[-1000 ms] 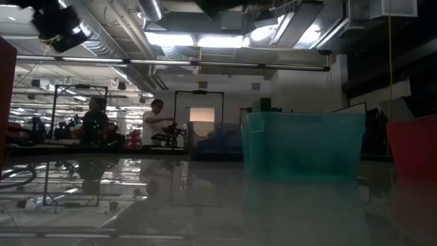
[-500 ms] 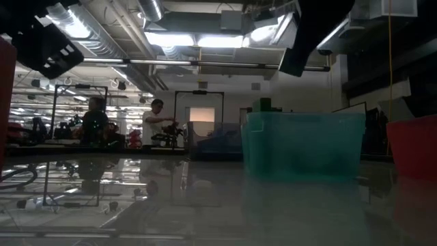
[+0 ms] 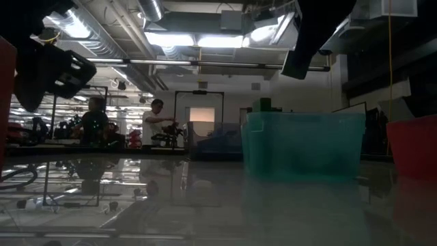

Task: Sort blocks
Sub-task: Put the green block into the green bin, then put the red block into the pink bin

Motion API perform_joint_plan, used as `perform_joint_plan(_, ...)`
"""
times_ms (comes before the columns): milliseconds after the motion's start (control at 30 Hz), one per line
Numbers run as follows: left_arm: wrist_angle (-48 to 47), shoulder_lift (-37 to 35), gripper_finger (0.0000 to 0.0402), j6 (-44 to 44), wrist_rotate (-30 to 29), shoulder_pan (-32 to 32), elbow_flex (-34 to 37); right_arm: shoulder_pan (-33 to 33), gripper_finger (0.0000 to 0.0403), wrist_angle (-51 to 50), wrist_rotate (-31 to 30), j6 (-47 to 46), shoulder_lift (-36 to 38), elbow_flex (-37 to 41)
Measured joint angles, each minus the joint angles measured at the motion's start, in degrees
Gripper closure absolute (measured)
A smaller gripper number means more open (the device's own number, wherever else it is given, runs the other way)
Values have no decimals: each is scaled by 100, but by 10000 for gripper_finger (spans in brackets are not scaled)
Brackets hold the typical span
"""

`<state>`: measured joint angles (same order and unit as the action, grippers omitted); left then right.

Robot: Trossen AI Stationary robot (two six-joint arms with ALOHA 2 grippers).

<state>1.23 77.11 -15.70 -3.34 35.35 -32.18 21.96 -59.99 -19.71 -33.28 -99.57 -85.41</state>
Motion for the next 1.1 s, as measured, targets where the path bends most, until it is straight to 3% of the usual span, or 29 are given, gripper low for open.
perform_joint_plan(467,996,634,204,447,-31,9,-2,-73,142,5,133,-116,-2,0)
perform_joint_plan(1100,2027,1714,208,720,81,111,0,-62,132,541,183,-117,-2,0)
